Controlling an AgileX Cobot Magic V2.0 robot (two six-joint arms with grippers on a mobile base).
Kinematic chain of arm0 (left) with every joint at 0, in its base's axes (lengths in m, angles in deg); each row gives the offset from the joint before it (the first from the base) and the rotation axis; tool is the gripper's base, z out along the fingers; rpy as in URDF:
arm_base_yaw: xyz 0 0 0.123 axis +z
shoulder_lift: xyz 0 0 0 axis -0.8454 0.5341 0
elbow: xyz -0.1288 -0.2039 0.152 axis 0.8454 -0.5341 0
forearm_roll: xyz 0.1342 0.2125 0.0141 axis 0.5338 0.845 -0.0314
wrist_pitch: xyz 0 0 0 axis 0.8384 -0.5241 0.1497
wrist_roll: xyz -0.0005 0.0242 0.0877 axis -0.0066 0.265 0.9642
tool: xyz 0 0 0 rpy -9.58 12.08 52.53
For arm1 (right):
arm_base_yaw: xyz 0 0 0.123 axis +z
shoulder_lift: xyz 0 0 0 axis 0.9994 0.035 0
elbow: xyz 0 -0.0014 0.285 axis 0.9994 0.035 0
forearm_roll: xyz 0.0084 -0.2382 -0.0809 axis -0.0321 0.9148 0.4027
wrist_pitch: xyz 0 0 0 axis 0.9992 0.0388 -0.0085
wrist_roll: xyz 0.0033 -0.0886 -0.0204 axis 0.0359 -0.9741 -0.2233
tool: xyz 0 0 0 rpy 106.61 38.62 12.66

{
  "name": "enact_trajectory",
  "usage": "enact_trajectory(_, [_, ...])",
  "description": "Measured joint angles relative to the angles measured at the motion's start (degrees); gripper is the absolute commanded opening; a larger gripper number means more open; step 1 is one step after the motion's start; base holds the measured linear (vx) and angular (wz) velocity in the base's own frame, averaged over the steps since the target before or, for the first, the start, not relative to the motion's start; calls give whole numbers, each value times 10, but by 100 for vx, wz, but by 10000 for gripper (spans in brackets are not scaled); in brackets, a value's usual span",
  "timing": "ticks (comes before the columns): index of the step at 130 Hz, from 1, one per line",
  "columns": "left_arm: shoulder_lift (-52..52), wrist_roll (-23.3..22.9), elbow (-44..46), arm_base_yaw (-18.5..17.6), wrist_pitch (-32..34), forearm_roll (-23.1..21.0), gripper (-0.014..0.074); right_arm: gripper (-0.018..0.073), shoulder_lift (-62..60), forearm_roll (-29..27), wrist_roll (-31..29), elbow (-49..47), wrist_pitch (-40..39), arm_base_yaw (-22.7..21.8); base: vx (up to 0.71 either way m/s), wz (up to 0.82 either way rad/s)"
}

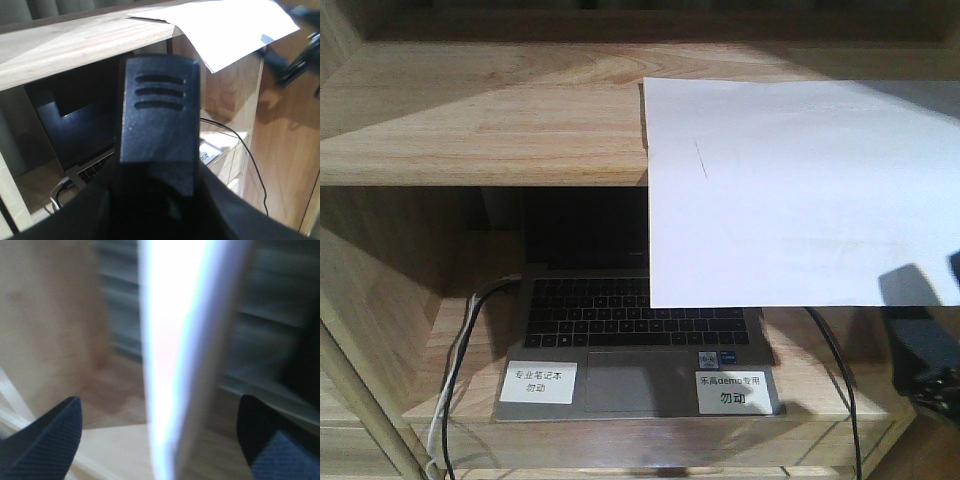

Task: Grab stapler and paper to desk for stapling
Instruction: 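Move the right gripper to the edge of the white paper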

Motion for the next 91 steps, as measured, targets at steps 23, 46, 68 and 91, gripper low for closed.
enact_trajectory(23, [0, 0, 0, 0, 0, 0, -6, 594, 23, -10, -10, -30, -1, 0, 0, 0])
enact_trajectory(46, [0, 0, 0, 0, 0, 0, -6, 594, 29, -23, -39, -66, -7, 0, 0, 0])
enact_trajectory(68, [0, 0, 0, 0, 0, 0, -6, 592, 32, -52, -54, -77, -10, 0, 0, 0])
enact_trajectory(91, [0, 0, 0, 0, 0, 0, -6, 539, 32, -61, -60, -78, -10, 0, 0, 0])
